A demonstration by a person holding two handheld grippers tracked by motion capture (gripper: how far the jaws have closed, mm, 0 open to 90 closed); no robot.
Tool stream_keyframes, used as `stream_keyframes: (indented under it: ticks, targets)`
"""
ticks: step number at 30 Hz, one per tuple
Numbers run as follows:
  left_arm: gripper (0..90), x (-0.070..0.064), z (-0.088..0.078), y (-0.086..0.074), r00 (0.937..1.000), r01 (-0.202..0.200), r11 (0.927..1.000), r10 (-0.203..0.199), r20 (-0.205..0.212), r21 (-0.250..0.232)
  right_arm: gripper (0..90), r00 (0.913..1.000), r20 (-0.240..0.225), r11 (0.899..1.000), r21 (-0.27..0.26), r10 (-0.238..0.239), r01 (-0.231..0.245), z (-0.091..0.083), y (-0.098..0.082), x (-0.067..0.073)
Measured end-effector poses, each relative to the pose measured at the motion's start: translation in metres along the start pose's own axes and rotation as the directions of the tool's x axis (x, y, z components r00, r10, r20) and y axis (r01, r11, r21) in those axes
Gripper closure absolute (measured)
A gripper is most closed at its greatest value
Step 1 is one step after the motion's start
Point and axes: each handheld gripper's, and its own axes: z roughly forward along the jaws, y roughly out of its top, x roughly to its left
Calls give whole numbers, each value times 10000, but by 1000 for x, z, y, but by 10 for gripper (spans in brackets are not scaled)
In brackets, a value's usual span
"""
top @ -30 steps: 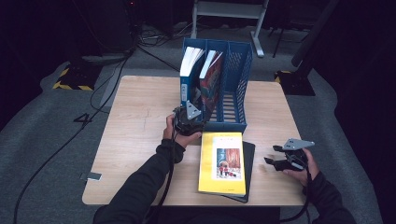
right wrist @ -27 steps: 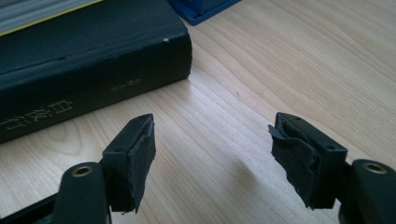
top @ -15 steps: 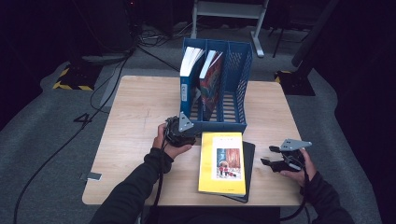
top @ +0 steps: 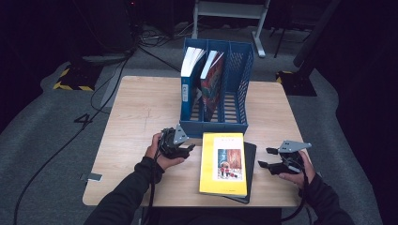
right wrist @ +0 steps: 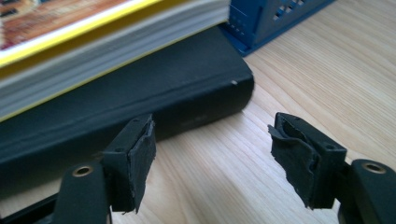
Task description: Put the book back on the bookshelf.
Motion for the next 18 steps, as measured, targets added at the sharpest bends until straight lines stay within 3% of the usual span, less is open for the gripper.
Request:
stream_keyframes:
  ticks: [9, 18]
  targets:
    - [314, -9, -2, -16, 9994, -129, 9993, 118, 312, 352, 320, 9995, -249, 9997, -107, -201, 199, 3, 10, 15]
    - [268, -27, -8, -33, 9933, -796, 9926, 712, 915, 917, 312, 9991, -390, 9997, -176, -189, 182, 4, 16, 24]
